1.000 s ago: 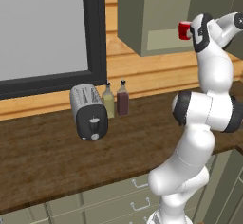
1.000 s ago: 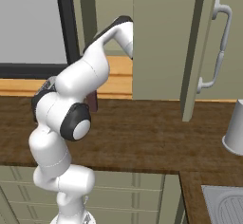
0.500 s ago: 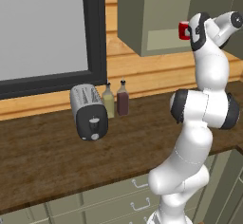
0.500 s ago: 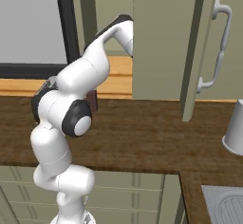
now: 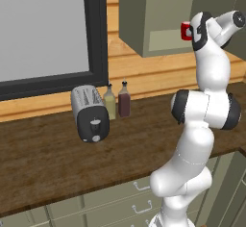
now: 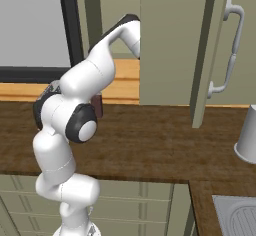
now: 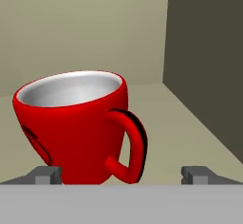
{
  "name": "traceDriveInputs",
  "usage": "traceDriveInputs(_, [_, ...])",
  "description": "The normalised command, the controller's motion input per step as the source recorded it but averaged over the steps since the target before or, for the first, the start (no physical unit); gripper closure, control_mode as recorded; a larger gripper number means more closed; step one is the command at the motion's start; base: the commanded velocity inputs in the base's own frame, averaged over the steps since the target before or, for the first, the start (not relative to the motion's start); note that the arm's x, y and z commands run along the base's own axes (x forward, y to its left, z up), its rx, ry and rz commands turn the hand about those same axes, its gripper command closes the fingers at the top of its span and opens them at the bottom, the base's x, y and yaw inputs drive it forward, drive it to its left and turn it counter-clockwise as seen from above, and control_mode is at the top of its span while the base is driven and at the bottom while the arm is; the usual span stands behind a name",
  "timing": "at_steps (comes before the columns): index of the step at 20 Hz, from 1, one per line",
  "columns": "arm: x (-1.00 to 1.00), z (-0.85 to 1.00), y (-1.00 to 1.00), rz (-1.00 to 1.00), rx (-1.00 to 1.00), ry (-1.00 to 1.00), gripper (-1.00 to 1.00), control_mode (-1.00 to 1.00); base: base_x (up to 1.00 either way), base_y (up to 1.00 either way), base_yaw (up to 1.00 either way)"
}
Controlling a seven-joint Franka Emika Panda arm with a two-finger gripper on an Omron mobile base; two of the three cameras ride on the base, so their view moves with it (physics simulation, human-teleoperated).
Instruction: Gather all objects into one cabinet and sort the glasses and bowls to opposite sides.
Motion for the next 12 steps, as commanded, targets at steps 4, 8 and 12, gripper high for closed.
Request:
traceDriveInputs(4, [0.00, 0.00, 0.13, 0.05, 0.00, 0.00, -1.00, -1.00, 0.00, 0.00, 0.00])
traceDriveInputs(8, [0.03, 0.00, 0.00, 0.07, 0.00, 0.00, -1.00, -1.00, 0.00, 0.00, 0.00])
traceDriveInputs(12, [0.10, 0.00, 0.00, 0.06, 0.00, 0.00, -1.00, -1.00, 0.00, 0.00, 0.00])
